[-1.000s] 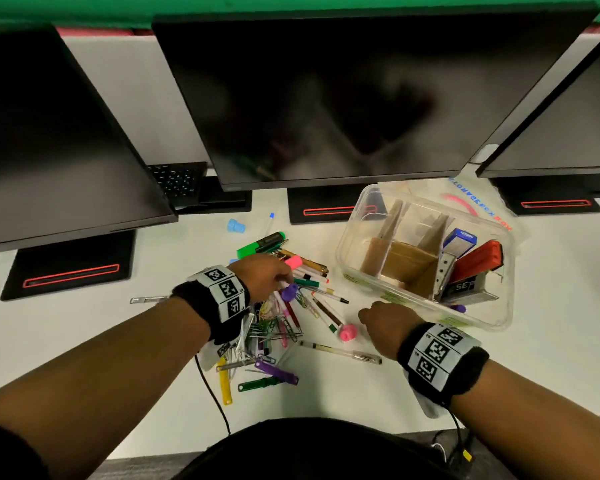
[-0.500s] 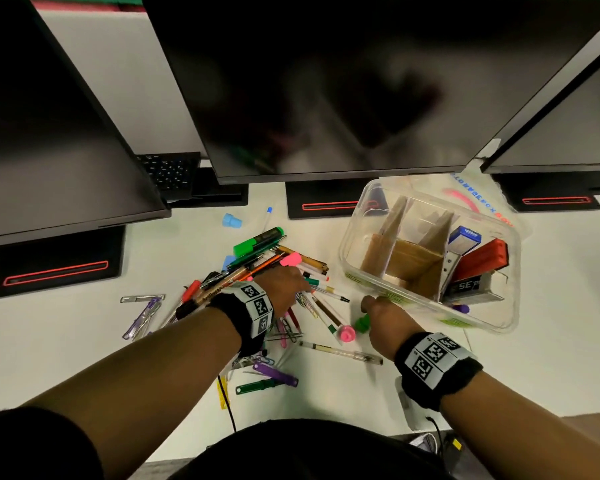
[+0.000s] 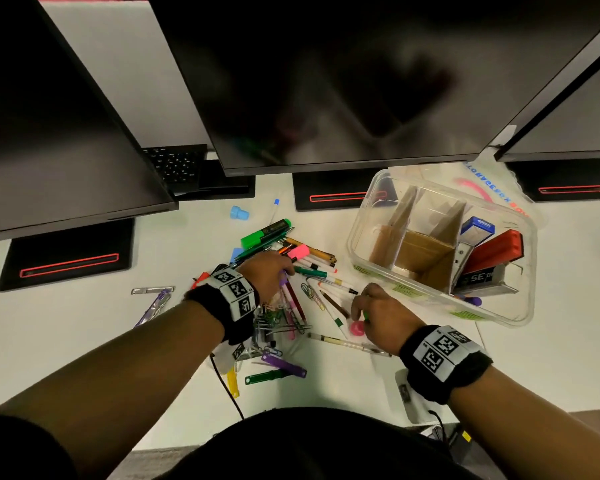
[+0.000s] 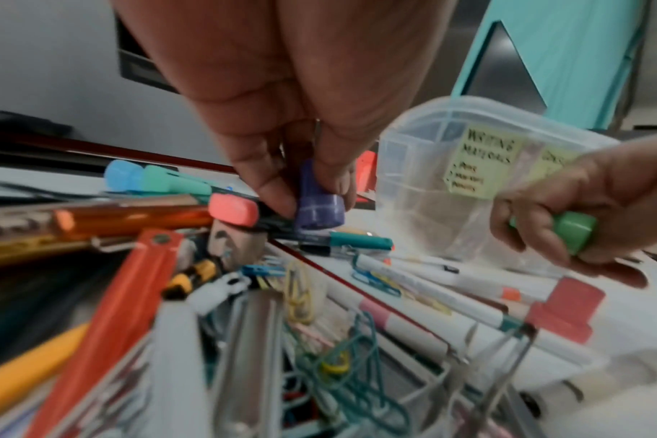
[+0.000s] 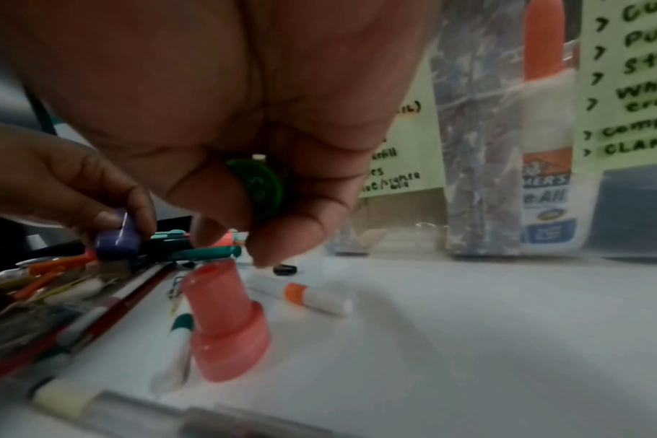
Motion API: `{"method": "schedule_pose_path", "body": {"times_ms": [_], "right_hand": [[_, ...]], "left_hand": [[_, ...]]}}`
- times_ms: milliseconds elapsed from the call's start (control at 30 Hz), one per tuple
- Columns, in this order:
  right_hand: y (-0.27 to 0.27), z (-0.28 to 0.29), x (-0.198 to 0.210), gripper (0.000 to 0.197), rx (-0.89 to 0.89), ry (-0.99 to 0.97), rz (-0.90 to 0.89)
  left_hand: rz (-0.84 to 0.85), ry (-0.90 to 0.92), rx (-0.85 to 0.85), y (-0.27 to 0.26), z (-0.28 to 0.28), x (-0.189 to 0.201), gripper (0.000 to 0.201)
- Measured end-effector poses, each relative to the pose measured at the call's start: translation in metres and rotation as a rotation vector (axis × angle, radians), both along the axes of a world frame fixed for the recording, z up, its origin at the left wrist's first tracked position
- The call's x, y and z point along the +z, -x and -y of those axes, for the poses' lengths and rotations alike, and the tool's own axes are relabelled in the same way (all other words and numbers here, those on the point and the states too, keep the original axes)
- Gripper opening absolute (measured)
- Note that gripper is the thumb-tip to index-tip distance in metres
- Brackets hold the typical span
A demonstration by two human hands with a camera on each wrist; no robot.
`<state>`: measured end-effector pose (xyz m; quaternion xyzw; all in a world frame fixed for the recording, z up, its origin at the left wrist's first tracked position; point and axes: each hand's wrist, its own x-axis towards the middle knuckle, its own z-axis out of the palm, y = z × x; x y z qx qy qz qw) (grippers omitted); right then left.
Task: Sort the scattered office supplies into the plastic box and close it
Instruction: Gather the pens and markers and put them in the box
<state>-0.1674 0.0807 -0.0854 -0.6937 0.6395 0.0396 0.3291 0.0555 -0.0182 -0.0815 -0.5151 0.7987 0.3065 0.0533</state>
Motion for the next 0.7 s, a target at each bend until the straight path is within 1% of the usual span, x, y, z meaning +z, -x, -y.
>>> {"method": "schedule_pose_path", "body": {"times_ms": [67, 133, 200, 267, 367, 500, 633, 700], "right_hand": [[-0.005, -0.004, -0.002, 0.028, 0.077, -0.017, 0.034], [-0.011, -0.007, -0.005, 0.039, 0.147, -0.028, -0.026], [-0.015, -0.008, -0.006, 0.047, 0.151, -0.005, -0.132], [-0.019, -0.006, -0.005, 0.050, 0.111, 0.033, -0.193], [-0.021, -0.003, -0.006, 0.047, 0.038, 0.059, -0.229], [-0.023, -0.005, -0.012, 0.037, -0.050, 0.022, -0.268], [-0.023, -0.002, -0.019, 0.025, -0.173, 0.020, -0.203], [-0.024, 0.001, -0.019, 0.023, -0.191, 0.014, -0.179]], "left_hand": [[0.001, 0.019, 0.070, -0.012, 0.000, 0.003, 0.033], [-0.012, 0.030, 0.130, -0.026, -0.002, 0.004, 0.032], [-0.024, 0.053, 0.164, -0.040, -0.005, 0.004, 0.030], [-0.028, 0.054, 0.180, -0.053, -0.010, 0.006, 0.030], [-0.023, 0.047, 0.181, -0.071, -0.017, 0.006, 0.030], [0.001, 0.036, 0.186, -0.092, -0.026, 0.000, 0.027], [0.043, 0.033, 0.123, -0.089, -0.031, 0.001, 0.024], [0.049, 0.048, 0.051, -0.077, -0.031, 0.005, 0.025]]}}
